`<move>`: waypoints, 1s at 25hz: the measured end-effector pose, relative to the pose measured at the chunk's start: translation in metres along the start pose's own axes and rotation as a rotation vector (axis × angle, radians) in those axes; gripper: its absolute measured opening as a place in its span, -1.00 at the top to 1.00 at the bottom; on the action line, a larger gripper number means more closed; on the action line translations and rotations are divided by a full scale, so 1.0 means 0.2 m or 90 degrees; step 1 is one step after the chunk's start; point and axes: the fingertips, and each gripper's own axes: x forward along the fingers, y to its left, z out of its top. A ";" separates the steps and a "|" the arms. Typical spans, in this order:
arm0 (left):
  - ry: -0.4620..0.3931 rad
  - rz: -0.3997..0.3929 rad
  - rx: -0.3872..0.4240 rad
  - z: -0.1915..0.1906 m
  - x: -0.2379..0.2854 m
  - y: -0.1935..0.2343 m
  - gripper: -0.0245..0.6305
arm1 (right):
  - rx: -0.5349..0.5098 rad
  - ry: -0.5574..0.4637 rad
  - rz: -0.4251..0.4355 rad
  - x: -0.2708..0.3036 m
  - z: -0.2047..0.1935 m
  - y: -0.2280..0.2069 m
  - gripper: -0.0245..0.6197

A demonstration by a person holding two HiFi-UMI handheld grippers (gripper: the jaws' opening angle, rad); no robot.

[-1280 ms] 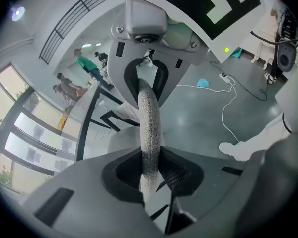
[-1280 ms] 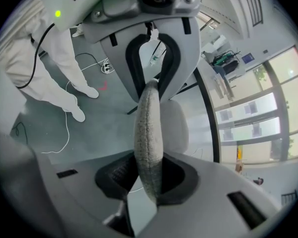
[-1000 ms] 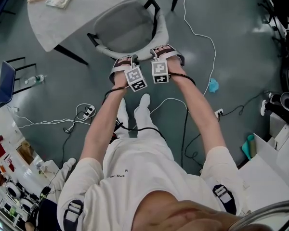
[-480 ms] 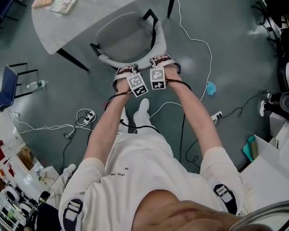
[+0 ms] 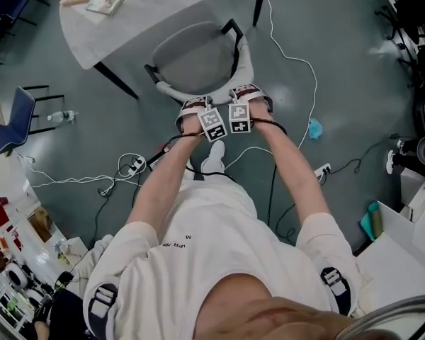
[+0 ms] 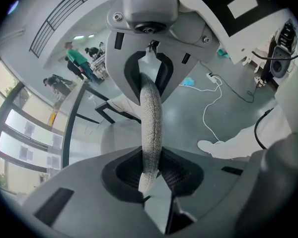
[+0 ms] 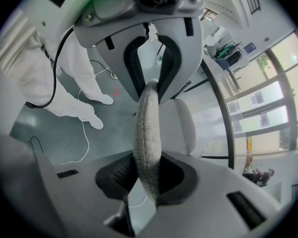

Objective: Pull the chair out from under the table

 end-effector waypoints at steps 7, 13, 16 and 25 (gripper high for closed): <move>-0.007 -0.016 0.001 -0.04 -0.05 -0.13 0.67 | -0.001 -0.005 0.014 -0.05 0.06 0.14 0.65; -0.001 -0.021 -0.001 -0.03 -0.08 -0.21 0.67 | 0.000 -0.004 0.019 -0.08 0.07 0.22 0.65; 0.001 -0.030 -0.010 0.00 -0.09 -0.26 0.67 | -0.013 0.005 0.030 -0.09 0.06 0.27 0.65; -0.016 -0.078 0.002 0.07 -0.13 -0.44 0.68 | -0.023 0.033 0.047 -0.15 0.01 0.43 0.65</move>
